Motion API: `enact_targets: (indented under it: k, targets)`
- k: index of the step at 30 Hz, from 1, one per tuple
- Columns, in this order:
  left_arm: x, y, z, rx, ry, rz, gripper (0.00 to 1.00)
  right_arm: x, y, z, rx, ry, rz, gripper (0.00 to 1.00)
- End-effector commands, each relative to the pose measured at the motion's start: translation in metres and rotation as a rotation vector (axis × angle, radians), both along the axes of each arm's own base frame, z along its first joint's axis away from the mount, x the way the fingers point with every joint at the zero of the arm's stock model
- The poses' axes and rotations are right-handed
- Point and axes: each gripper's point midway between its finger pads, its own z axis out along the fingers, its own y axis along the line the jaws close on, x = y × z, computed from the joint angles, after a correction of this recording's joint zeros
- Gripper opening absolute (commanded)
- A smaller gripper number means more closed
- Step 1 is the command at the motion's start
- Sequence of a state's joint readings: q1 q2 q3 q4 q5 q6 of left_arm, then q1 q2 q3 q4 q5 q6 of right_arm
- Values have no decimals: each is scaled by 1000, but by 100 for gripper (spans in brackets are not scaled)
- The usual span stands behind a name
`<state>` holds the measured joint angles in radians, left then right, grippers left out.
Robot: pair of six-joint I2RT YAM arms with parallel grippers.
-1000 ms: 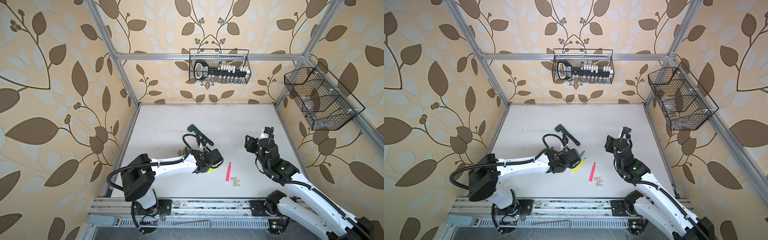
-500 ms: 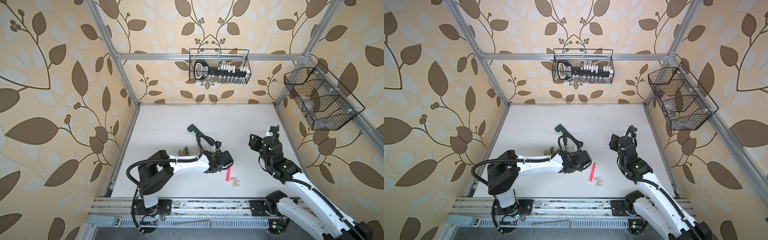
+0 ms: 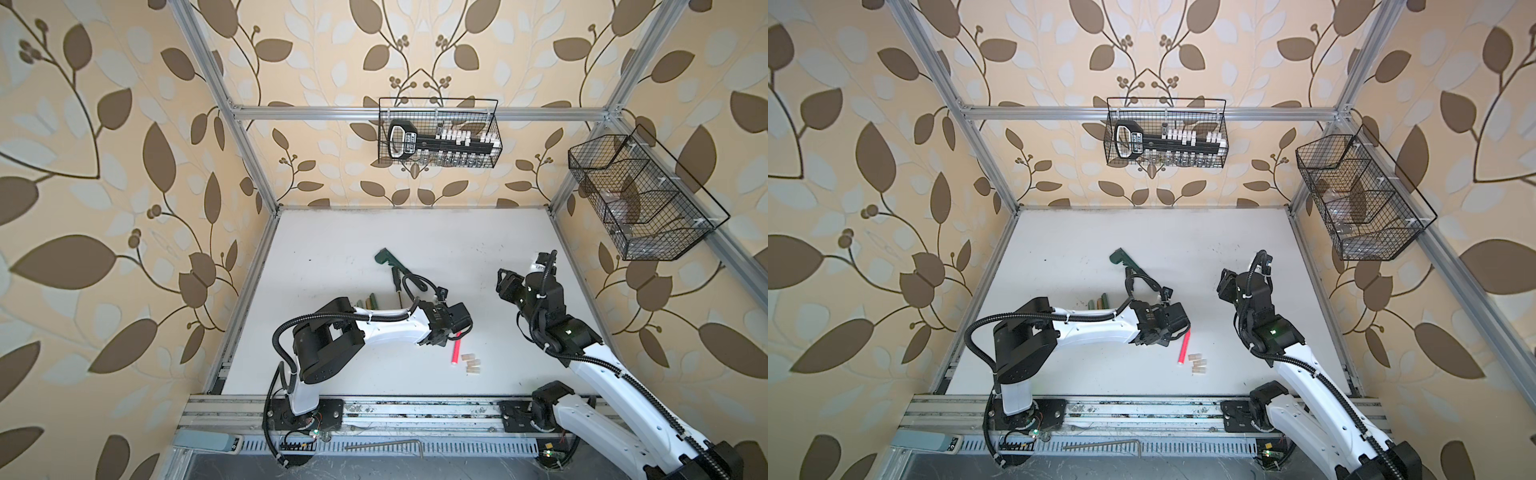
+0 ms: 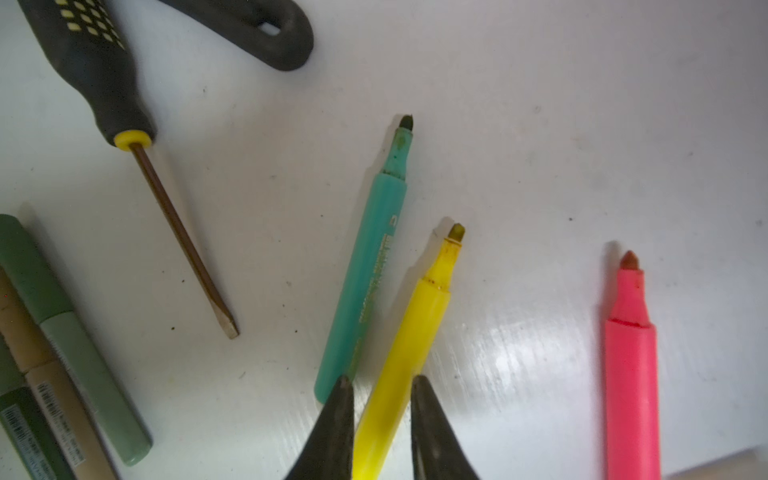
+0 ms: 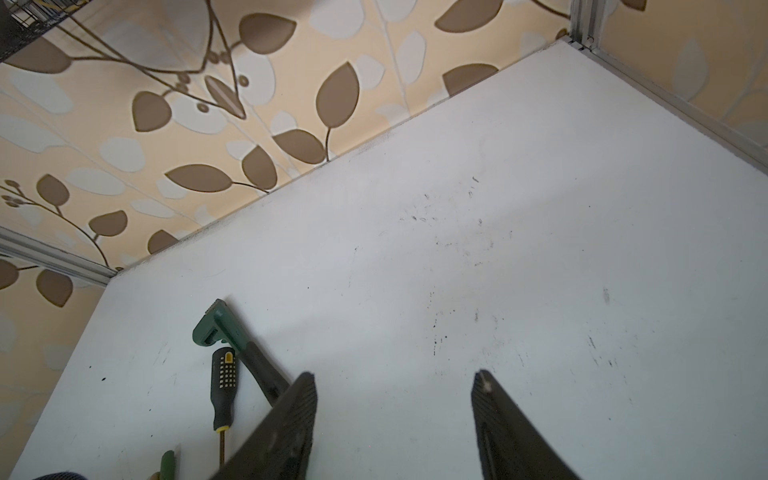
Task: Insert the pens into the pen caps
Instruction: 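Move the left gripper to the yellow highlighter and close on it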
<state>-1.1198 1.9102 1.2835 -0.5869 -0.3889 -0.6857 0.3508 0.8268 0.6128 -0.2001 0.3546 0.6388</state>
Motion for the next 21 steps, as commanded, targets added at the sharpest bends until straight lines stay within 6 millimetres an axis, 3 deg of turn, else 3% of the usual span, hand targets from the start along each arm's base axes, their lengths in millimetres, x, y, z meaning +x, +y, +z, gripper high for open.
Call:
enact_targets:
  k: [1,21]
  targets:
    - [-3,-3,4,18,20,0,24,-2,-1,-4,2,14,3,60]
    - [-13,-10,-21,50,117,-5,21,-2,0,-5,9,19,8,60]
